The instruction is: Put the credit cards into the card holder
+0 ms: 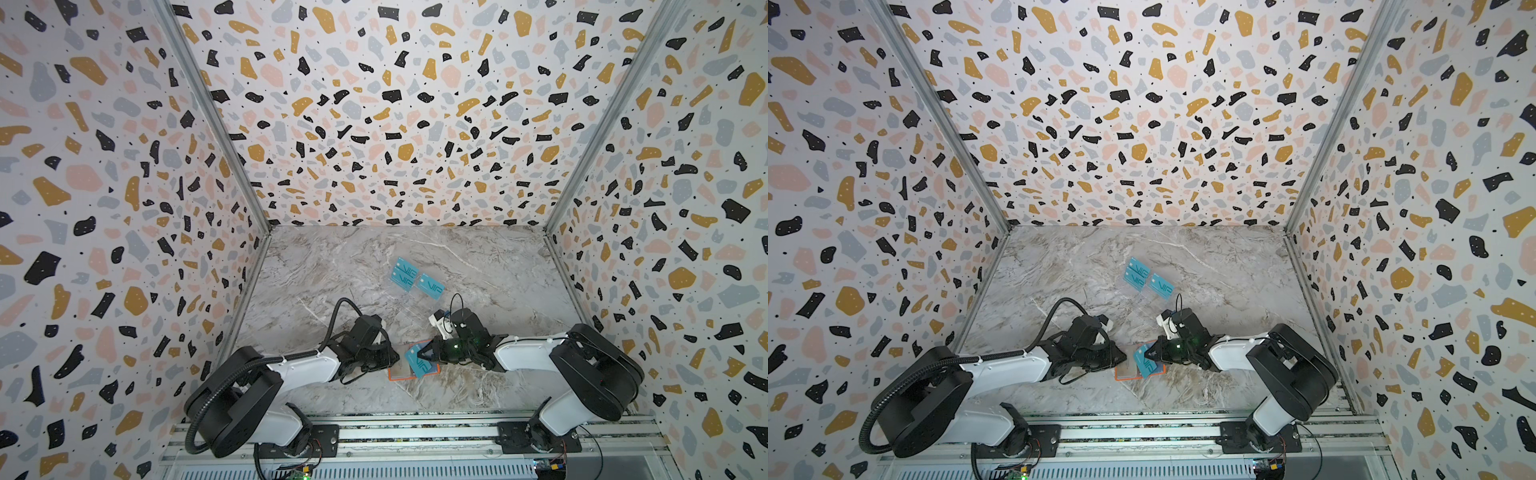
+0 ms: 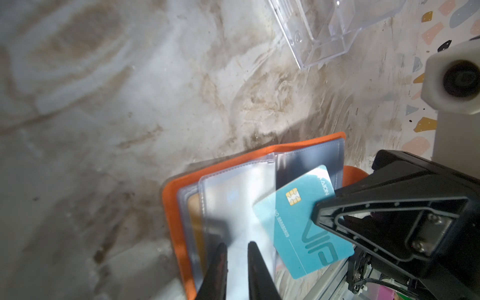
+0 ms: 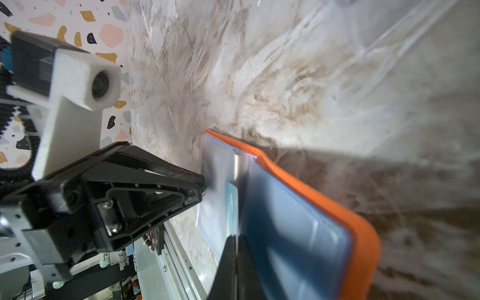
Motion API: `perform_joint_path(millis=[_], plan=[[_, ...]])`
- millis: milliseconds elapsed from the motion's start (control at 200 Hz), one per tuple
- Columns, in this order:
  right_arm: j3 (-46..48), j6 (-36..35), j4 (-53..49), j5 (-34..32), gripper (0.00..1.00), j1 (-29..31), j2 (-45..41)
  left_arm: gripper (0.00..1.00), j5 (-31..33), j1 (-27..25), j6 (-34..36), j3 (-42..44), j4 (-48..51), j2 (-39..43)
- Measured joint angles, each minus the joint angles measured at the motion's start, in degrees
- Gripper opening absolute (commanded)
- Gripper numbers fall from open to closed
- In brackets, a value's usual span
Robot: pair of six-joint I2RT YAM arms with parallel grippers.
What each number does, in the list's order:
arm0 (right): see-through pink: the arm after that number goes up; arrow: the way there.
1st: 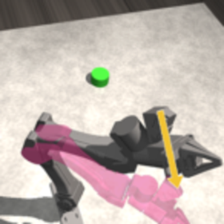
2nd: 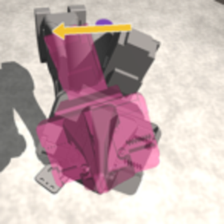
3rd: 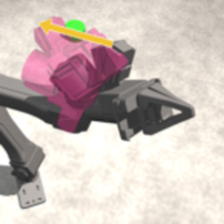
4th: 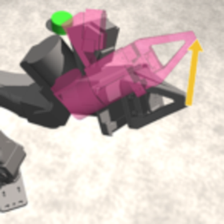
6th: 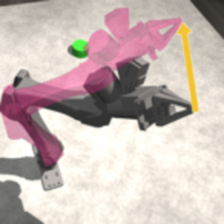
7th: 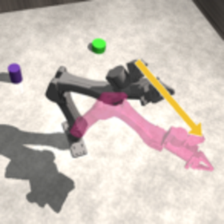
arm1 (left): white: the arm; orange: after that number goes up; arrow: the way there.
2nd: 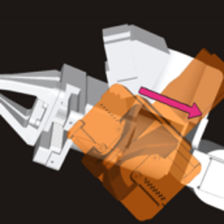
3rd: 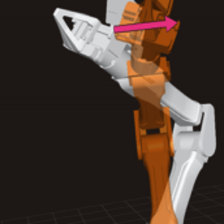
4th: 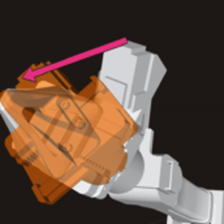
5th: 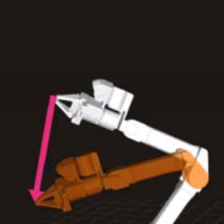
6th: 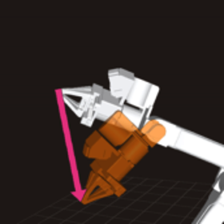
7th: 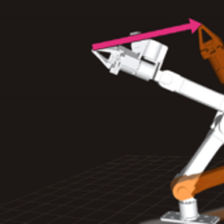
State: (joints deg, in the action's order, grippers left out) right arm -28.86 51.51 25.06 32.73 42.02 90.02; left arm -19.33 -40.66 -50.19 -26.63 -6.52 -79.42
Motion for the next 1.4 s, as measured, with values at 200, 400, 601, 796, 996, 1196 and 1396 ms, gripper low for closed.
perform_joint_path(millis=[200, 400, 601, 796, 996, 1196, 1396], plan=[[2.2, 4.1, 7.1, -0.9, 0.00, 0.0, 2.0, 0.19, 0.0, 0.0, 0.0, 0.0, 0.0, 0.0], [3.9, 7.8, 12.9, -1.8, 0.00, 0.1, 3.7, 0.19, 0.0, 0.0, 0.0, 0.0, 0.0, 0.0], [4.9, 9.8, 16.9, -3.6, 0.00, 0.2, 4.6, 0.18, 0.0, 0.0, 0.0, 0.0, 0.0, 0.0], [5.7, 11.6, 21.4, -4.4, 0.00, 0.8, 6.4, 0.18, 0.0, 0.0, 0.0, 0.0, 0.0, 0.0], [7.0, 13.0, 25.9, -6.2, 0.00, 1.5, 7.6, 0.18, 0.0, 0.0, 0.0, 0.0, 0.0, 0.0], [7.4, 15.1, 31.6, -6.7, 0.00, 2.3, 11.0, 0.18, 0.0, 0.0, 0.0, 0.0, 0.2, 0.0], [7.4, 16.0, 34.4, -8.3, 0.00, 3.8, 12.4, 0.18, 0.0, 0.1, -0.1, 0.1, 0.3, 0.2]])
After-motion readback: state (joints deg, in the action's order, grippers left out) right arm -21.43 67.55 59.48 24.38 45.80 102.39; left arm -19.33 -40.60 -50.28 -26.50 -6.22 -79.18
